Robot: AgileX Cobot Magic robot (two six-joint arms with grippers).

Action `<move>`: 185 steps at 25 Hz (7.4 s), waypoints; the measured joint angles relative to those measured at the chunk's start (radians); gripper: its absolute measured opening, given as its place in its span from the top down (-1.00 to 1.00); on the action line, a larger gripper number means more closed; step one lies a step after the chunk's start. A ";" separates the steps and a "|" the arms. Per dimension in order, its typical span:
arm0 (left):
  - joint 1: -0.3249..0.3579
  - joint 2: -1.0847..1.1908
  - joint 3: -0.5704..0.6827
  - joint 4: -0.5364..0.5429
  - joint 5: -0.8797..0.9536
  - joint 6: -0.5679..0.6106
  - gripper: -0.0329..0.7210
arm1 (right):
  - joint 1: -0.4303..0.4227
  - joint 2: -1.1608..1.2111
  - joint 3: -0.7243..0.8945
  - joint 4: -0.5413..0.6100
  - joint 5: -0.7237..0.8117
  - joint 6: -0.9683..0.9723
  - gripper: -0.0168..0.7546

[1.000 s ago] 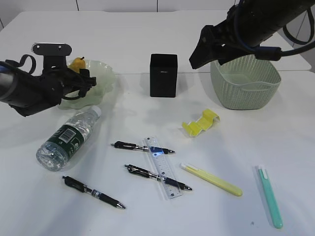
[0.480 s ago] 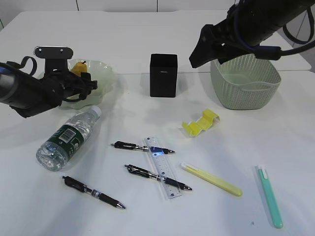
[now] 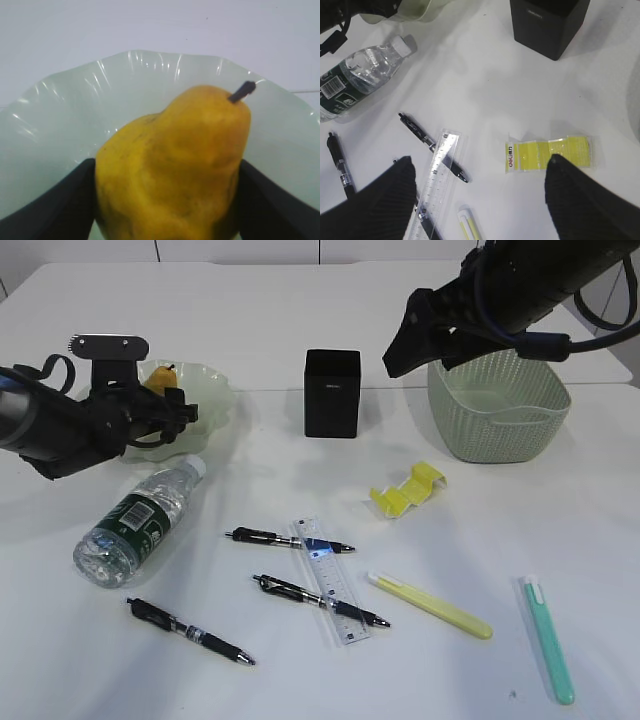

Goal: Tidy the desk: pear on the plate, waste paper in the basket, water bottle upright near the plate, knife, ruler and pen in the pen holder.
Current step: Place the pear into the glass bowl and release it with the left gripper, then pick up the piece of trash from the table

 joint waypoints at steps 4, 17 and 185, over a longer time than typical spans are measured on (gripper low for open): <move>0.002 0.000 0.000 0.000 0.004 0.000 -0.55 | 0.000 0.000 0.000 0.002 -0.002 0.000 -0.58; 0.013 0.000 0.000 -0.028 0.026 0.000 -0.63 | 0.000 0.000 0.000 0.003 -0.002 0.000 -0.58; 0.029 -0.921 0.514 -0.087 0.110 0.154 -0.16 | 0.000 0.000 0.000 -0.042 0.132 0.242 -0.58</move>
